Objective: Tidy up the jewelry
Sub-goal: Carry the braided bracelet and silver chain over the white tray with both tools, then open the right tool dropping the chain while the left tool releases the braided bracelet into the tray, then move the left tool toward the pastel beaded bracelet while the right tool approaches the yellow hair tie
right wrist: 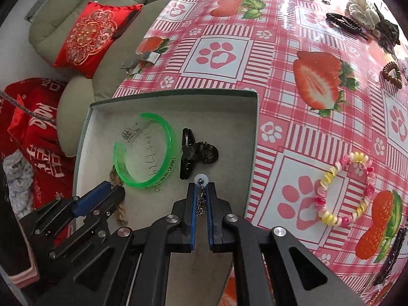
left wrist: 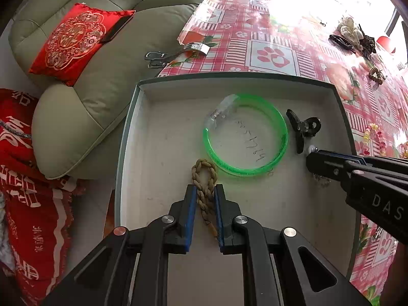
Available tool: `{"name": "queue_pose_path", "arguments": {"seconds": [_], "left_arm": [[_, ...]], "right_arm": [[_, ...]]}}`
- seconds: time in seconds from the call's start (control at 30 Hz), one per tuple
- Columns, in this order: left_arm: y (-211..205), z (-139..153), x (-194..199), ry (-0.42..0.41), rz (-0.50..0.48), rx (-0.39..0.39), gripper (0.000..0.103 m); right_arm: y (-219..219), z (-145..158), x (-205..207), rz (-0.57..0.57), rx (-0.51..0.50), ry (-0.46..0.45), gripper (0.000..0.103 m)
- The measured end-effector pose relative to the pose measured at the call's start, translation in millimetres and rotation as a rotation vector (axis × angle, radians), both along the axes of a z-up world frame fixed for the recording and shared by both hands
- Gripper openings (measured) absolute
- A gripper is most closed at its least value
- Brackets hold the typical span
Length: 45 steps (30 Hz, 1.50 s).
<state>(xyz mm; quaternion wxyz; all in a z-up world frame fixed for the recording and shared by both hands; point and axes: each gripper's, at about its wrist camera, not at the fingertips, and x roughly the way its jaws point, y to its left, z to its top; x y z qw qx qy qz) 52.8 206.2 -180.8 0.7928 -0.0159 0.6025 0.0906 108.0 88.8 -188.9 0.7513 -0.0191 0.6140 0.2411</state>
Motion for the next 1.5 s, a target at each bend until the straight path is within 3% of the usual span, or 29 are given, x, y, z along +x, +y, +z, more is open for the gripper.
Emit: {"name": "queue_pose_path", "arguments": {"seconds": [0.13, 0.23, 0.4, 0.57, 0.77, 0.8, 0.83, 0.87, 1.2, 1.5], "left_arm": [[0.8, 2.5, -4.6, 0.002, 0.016, -0.002, 0.021], [1.1, 5.2, -7.2, 0.003, 0.018, -0.002, 0.021], [2.1, 10.1, -8.2, 0.006, 0.019, -0.002, 0.021], [-0.1, 19.1, -9.6, -0.006, 0.016, 0.002, 0.021], [-5.9, 27.1, -11.2, -0.009, 0.011, -0.005, 0.022], [-7.7, 28.5, -11.1, -0.008, 0.008, -0.004, 0.034], [-9.1, 30.2, -11.1, -0.008, 0.010, -0.004, 0.082], [-10.0, 32.6, -11.9, -0.014, 0.021, 0.003, 0.103], [-49.8, 62.6, 2.2, -0.088, -0.065, 0.064, 0.103], [-114.9, 68.0, 21.7, -0.079, -0.225, -0.006, 0.103]], "right_arm": [[0.4, 0.0, 0.3, -0.005, 0.013, 0.015, 0.011], [-0.3, 3.9, -0.5, -0.001, 0.027, 0.017, 0.027], [-2.5, 19.9, -2.9, 0.000, 0.066, 0.003, 0.038], [-20.1, 42.7, -7.4, -0.023, 0.104, -0.021, 0.059], [-60.4, 52.8, -13.6, -0.101, 0.099, -0.014, 0.064], [-68.4, 53.4, -14.4, -0.116, 0.096, -0.013, 0.069], [-76.8, 53.9, -14.7, -0.131, 0.093, -0.010, 0.077], [-85.2, 54.8, -15.8, -0.148, 0.095, -0.011, 0.077], [-169.9, 61.1, -24.1, -0.325, 0.081, -0.006, 0.085], [-238.7, 57.4, -29.3, -0.466, 0.059, 0.001, 0.085]]}}
